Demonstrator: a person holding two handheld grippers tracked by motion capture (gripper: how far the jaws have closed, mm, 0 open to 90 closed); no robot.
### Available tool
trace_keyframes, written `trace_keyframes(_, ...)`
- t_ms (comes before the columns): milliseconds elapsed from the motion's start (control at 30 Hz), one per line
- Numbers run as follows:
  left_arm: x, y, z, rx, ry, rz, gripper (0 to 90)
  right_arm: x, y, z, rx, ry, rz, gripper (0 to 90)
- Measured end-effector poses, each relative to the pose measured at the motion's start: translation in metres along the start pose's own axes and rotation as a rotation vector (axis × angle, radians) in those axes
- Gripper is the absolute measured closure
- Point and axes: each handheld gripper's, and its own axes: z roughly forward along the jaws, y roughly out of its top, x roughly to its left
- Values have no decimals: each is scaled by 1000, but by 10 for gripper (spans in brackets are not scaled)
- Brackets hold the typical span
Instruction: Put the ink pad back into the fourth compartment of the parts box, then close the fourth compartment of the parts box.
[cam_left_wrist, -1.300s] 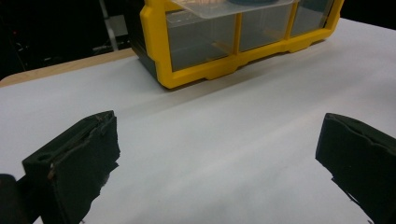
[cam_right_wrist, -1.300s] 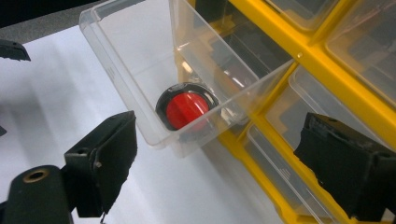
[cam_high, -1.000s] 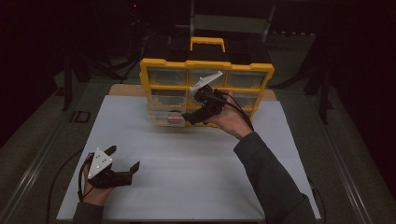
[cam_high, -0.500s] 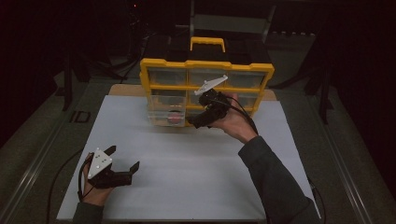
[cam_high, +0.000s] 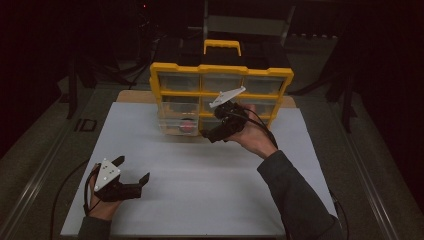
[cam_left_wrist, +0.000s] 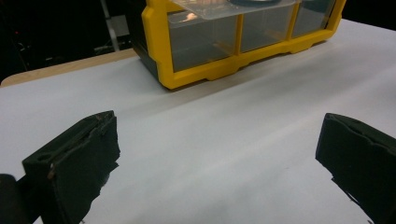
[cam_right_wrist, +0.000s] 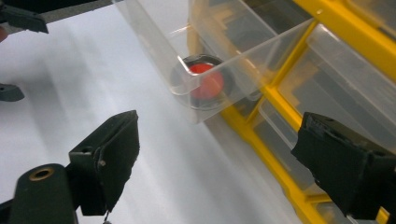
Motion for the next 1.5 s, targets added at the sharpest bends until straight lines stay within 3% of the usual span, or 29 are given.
trace_keyframes(267,0,0,0,-1,1,-2,0,12,-1,3,6,29,-28,145)
trace_keyframes(533,0,0,0,1,1,1,0,25,-1,8,12,61,-55,217)
trace_keyframes(867,0,0,0,1,1,-2,0,30,-1,18,28,76,-81,506)
trace_keyframes(1100,0,0,0,2,0,1,0,29,0,23,14,51,-98,847)
trace_keyframes(1200,0,0,0,1,0,-1,0,28,1,26,12,39,-90,889)
trace_keyframes(1500,0,0,0,3,0,1,0,24,2,36,19,24,-79,894)
